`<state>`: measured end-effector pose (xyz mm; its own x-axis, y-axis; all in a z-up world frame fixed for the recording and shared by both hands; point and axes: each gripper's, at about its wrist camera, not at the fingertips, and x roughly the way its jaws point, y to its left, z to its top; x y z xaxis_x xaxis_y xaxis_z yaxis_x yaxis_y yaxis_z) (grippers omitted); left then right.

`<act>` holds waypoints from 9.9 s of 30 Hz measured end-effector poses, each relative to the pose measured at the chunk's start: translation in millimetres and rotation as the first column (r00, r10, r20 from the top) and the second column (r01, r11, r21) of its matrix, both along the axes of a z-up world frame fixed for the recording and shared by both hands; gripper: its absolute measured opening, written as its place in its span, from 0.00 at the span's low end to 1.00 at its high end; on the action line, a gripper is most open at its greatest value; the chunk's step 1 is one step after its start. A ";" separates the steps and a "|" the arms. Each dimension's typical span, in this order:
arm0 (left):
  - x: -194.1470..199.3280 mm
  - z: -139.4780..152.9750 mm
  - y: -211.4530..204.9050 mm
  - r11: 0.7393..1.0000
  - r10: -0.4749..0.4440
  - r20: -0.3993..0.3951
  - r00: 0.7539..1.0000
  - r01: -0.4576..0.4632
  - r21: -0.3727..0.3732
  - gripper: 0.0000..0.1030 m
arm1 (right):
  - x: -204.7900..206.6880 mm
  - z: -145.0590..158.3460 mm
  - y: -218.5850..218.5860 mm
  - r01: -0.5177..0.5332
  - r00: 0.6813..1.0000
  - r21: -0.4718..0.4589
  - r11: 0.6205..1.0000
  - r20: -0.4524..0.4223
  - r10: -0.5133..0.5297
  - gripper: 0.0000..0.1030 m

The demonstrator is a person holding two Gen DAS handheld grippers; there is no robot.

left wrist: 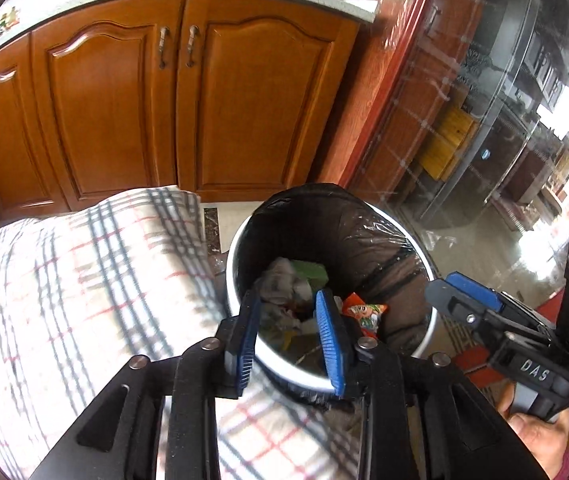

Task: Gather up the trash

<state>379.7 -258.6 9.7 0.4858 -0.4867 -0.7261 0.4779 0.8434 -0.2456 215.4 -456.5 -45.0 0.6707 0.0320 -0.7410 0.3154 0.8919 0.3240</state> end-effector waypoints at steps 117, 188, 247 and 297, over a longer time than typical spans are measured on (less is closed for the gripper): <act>-166.6 5.2 255.5 0.978 0.206 0.030 0.978 -0.205 -0.024 0.27 | -8.9 8.2 239.2 -0.433 0.901 0.113 0.894 0.033 0.433 0.04; -2.9 18.2 -18.5 0.998 -0.066 0.039 0.997 0.066 0.014 0.28 | 22.4 15.2 -1.4 0.003 0.999 0.155 0.988 0.040 -0.010 0.04; -47.6 11.9 32.3 0.998 0.059 0.025 0.998 -0.058 -0.035 0.50 | -8.1 5.1 13.0 0.059 0.995 0.244 0.968 0.065 -0.077 0.45; -304.8 2.3 188.3 0.951 0.301 0.453 0.839 -0.300 -0.077 0.99 | -167.3 39.4 200.5 0.113 0.928 -0.303 0.946 0.371 0.008 1.00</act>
